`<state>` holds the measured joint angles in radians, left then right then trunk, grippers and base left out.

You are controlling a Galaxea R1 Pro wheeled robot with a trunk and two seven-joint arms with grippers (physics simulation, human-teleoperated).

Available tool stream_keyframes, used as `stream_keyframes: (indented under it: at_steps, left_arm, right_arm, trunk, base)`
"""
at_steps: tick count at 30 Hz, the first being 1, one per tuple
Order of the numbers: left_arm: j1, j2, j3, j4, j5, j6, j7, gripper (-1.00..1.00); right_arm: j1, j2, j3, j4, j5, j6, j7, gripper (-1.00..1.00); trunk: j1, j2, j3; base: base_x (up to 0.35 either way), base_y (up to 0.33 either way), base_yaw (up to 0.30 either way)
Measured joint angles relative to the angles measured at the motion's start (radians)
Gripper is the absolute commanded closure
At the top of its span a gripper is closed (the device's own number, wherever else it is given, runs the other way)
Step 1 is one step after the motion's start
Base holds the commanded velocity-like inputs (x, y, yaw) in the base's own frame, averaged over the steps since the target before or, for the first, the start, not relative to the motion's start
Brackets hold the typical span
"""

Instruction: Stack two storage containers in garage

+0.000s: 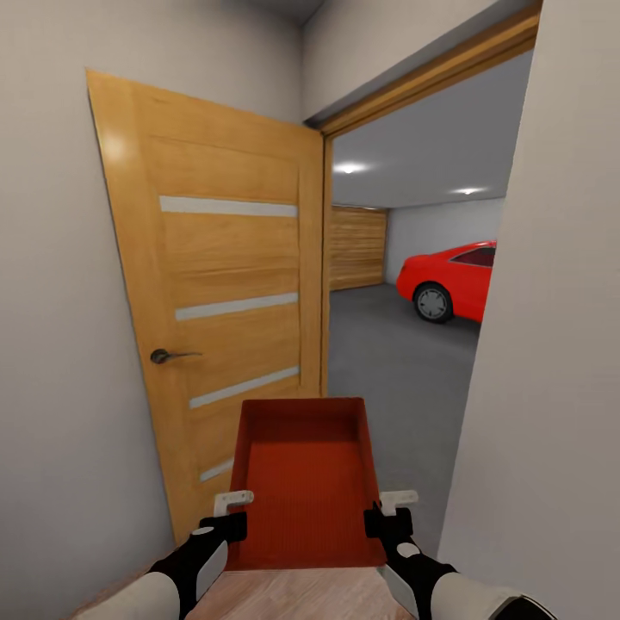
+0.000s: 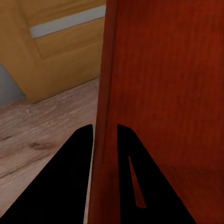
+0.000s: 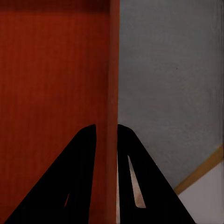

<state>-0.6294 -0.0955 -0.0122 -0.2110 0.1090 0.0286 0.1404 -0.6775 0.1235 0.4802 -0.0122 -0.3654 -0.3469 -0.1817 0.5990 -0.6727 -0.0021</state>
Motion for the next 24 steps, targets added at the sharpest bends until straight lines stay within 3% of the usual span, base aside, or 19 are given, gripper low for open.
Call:
stream_keyframes:
  at_steps: [10, 24]
  left_arm:
    - [0.000, 0.000, 0.002, 0.000, -0.003, 0.000, 0.000, 1.00]
    - [0.000, 0.000, 0.002, 0.000, -0.004, 0.000, -0.001, 1.00]
  right_arm:
    - [0.000, 0.000, 0.001, 0.000, -0.001, 0.000, 0.000, 1.00]
    - [0.000, 0.000, 0.001, 0.001, -0.002, 0.000, 0.000, 1.00]
  trunk:
    - [0.000, 0.000, 0.000]
    - [0.000, 0.000, 0.000]
  base:
    - [0.223, 0.213, -0.283]
    - [0.179, 0.119, -0.283]
